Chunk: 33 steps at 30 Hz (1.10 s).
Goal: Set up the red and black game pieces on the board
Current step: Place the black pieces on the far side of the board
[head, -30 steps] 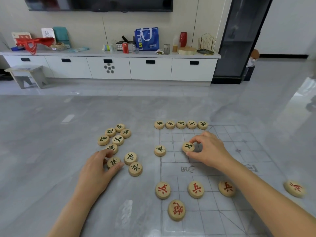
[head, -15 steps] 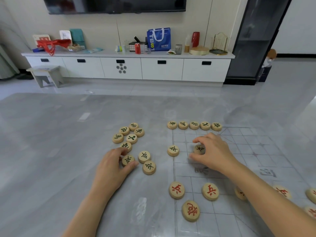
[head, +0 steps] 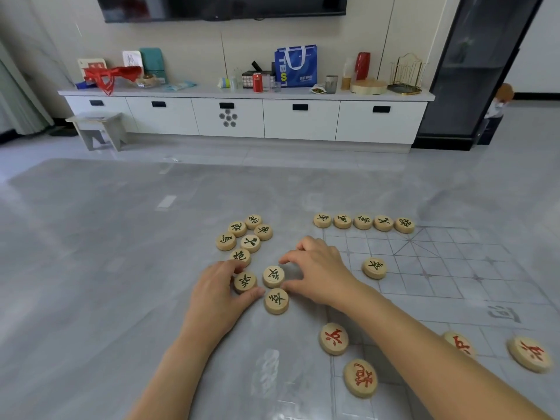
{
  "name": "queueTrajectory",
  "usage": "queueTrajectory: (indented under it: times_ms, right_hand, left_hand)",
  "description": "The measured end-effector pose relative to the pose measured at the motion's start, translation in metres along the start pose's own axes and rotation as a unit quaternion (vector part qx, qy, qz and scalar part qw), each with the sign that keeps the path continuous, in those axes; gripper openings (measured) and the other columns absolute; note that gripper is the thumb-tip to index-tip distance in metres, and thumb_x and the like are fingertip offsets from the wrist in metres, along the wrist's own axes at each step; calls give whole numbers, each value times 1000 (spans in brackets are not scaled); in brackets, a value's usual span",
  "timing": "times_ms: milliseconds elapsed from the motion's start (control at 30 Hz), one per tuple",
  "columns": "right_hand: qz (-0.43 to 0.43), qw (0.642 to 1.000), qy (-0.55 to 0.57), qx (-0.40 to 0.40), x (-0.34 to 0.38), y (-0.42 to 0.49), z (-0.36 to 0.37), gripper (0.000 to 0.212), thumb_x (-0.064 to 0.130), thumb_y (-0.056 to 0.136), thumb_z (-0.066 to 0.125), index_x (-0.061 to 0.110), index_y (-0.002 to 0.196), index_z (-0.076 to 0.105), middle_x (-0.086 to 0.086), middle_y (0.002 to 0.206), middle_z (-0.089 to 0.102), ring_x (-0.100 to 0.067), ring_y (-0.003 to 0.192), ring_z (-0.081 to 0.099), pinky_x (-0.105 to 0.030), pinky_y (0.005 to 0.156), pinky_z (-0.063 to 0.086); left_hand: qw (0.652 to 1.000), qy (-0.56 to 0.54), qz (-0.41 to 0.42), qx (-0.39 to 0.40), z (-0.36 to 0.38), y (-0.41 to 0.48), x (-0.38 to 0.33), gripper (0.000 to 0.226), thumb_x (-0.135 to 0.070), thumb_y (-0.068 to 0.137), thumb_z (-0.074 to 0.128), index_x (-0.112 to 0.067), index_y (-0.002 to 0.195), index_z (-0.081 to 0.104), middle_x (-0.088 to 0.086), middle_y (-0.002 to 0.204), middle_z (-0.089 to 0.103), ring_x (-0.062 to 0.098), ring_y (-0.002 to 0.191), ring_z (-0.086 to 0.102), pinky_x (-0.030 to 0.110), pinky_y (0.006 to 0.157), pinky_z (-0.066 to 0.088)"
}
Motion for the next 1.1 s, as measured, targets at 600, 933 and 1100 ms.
queueTrajectory:
  times_ms: [600,933,1100]
  right_hand:
    - [93,988,109,-49,-56,-25,-25,41,52,75,67,36,112,58,9,108,44,-10,112,39,-32,94,31]
    - [153,978,124,-75,-111,-62,-43,39,51,74,69,37,109,58,9,113,47,-10,110,43,-38,99,36]
    - [172,975,115,-79,-129,-73,-48,38,51,74,69,37,107,58,10,111,46,-10,110,43,-35,97,36]
  left_hand:
    - [1000,2,7,-3,0,0,1,56,-41,68,80,-23,117,59,-10,102,54,13,96,51,27,80,37]
    - [998,53,16,-1,1,1,0,55,-40,69,79,-17,116,61,-7,98,55,18,95,52,31,76,38]
    - [997,73,27,2,3,3,3,49,-41,69,79,-16,109,63,-3,94,58,20,91,53,34,74,40]
Point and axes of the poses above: each hand's wrist, its own y-axis towards the middle knuckle, its own z-axis out of the palm, x = y × z, the point moved 2 cm from there along y, towards the middle knuckle
